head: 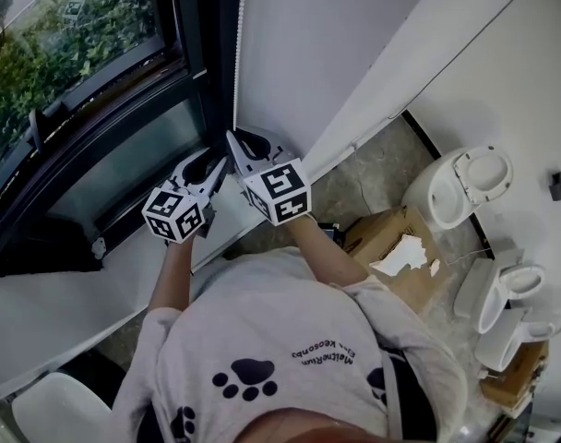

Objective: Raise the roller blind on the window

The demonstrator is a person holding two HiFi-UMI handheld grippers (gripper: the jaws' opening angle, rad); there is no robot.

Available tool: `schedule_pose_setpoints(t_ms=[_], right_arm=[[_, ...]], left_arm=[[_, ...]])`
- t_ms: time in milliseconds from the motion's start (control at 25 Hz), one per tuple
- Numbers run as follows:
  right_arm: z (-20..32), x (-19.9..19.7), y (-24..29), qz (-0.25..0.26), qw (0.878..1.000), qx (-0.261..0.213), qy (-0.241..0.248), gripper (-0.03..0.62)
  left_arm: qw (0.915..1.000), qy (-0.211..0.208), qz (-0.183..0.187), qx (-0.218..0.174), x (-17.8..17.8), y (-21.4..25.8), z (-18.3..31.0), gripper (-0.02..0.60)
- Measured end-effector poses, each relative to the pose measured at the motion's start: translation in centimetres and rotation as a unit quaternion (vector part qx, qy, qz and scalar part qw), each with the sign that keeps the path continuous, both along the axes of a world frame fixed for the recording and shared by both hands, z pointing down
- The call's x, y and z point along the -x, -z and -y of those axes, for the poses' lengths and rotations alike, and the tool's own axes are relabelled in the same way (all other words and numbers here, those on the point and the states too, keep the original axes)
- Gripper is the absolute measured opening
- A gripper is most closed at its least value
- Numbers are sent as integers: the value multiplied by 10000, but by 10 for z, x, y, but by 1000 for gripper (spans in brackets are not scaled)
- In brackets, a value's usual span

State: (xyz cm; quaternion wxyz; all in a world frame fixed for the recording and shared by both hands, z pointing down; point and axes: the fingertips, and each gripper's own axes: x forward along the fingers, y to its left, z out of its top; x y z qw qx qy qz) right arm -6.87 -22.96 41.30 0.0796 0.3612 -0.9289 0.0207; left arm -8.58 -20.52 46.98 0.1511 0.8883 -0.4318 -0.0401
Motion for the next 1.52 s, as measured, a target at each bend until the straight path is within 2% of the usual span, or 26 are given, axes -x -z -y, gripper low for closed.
schedule_pose_setpoints(t_ms=[120,360,600,800,920,1080,1160,1320,1520], right_arm=[[1,-3,0,22,10000,12,-17,12],[1,-4,-2,-6,10000,14,-9,12],[1,-1,-2,-82,10000,3,56,12],[-1,2,-1,-98,9998,-55,152,12],[-2,3,0,-51,9997,-149,177,12],[-2,1,-3,-7,9997,-186,174,12],[-2,1,-14,-55,9997,-95,203,12],[-8,-8,-45,-98,9997,-208,89,12],[-15,-11,-87,-378,9992,0,110,12]], left_arm=[[9987,-7,55,-507,4,60,-1,132],[9897,-147,537,-1322,-7,163,1,104],[9792,-176,840,-1839,-23,235,17,84],[9738,-108,932,-2071,-37,273,28,73],[9706,-8,1060,-2161,-43,280,31,26],[9727,42,966,-2109,-41,276,29,18],[9730,141,1065,-2040,-38,265,30,17],[9821,119,741,-1728,-40,231,30,15],[9856,157,717,-1520,-41,189,32,15]])
